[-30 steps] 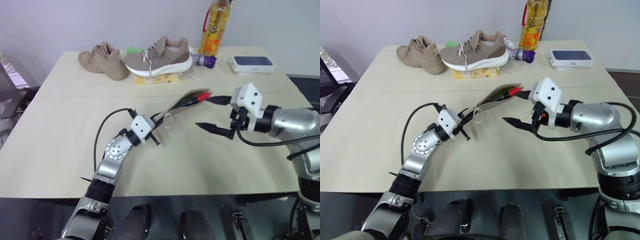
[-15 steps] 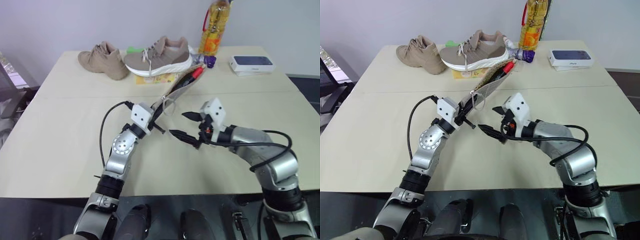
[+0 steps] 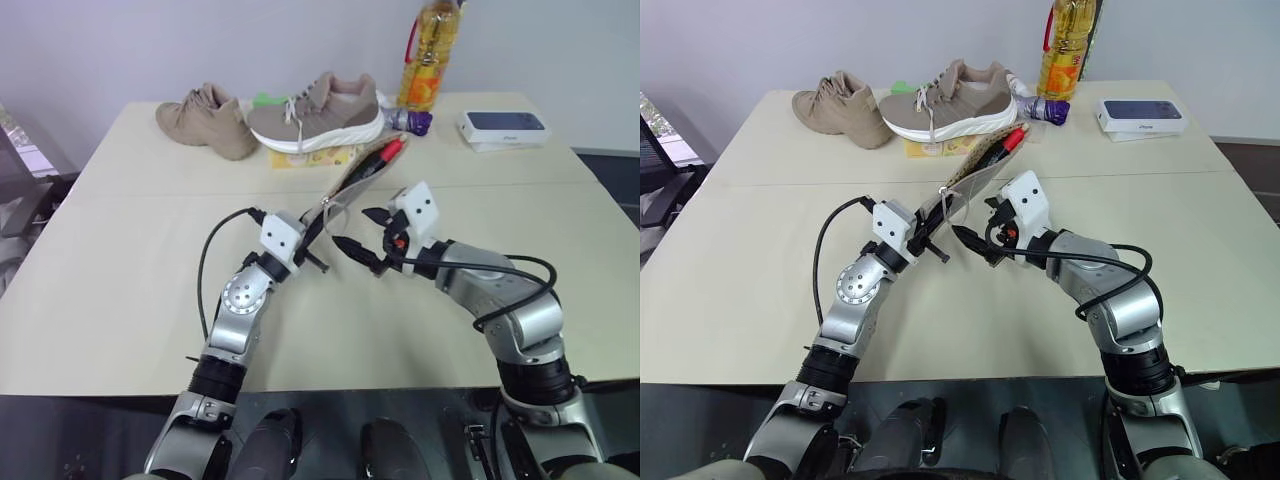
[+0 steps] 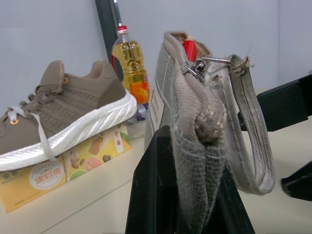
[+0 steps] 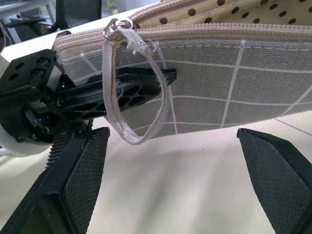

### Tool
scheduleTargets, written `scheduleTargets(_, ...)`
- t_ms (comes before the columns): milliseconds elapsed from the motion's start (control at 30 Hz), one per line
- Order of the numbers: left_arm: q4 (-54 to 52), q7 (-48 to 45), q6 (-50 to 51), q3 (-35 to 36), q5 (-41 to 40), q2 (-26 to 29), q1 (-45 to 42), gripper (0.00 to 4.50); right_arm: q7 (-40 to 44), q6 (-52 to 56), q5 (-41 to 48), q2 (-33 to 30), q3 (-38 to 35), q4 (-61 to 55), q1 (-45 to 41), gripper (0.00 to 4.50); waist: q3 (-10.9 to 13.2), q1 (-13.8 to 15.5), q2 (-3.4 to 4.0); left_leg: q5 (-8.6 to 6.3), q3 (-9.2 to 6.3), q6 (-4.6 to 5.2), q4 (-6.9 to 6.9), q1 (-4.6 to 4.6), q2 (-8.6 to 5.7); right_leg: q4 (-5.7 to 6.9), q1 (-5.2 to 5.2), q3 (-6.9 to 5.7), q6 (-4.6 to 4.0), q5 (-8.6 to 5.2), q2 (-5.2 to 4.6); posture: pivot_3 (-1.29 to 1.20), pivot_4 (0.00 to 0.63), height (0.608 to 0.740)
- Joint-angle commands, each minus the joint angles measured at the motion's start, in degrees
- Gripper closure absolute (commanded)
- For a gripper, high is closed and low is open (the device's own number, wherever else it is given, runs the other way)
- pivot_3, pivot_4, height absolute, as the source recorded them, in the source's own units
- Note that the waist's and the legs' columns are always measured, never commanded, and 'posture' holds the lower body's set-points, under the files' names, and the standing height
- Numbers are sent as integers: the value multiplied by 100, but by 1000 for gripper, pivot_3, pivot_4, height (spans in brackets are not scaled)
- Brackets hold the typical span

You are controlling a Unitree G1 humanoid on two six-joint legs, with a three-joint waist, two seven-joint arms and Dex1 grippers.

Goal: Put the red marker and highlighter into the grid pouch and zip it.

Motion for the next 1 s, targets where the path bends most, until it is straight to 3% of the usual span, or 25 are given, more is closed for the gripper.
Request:
scheduleTargets(33,-256,-11,-98,-13,-20,8,7,4500,-69,-67,165,150,-149,-96,-188,1496,0,-3,0,0,0,0,-1,0,0,0,-1,0,0,0,0,0,150,739)
scheduleTargets(200,-234,-38,-137,-23,37,89,39,4500,-91,-57,193,116,-263,-91,-244,4213,0,3,0,0,0,0,1,0,0,1,-1,1,0,0,0,0,150,739)
scheduleTargets(233,-224,-49,-157,-35,62,120,49,4500,-100,-67,190,87,-310,-72,-271,4427,0,3,0,0,0,0,1,0,0,1,-1,1,0,0,0,0,150,739)
scheduleTargets(533,-127,-191,-345,-84,287,497,187,4500,-9,-574,-241,-782,-761,443,-644,4427,0,3,0,0,2,0,0,-2,0,1,-3,1,0,0,0,0,150,739)
scheduleTargets(767,-272,-504,-448,-132,273,888,567,4500,-152,-1367,-886,-1628,-1109,1733,-964,4427,0,2,0,0,5,1,-2,-2,1,1,-5,3,0,0,0,0,150,739)
scheduleTargets(1000,-418,-685,-332,-100,194,1069,798,4500,61,-1643,-1077,-1809,-998,2092,-787,4427,0,-27,1,0,6,0,-6,-3,3,1,-7,5,0,0,0,0,150,739)
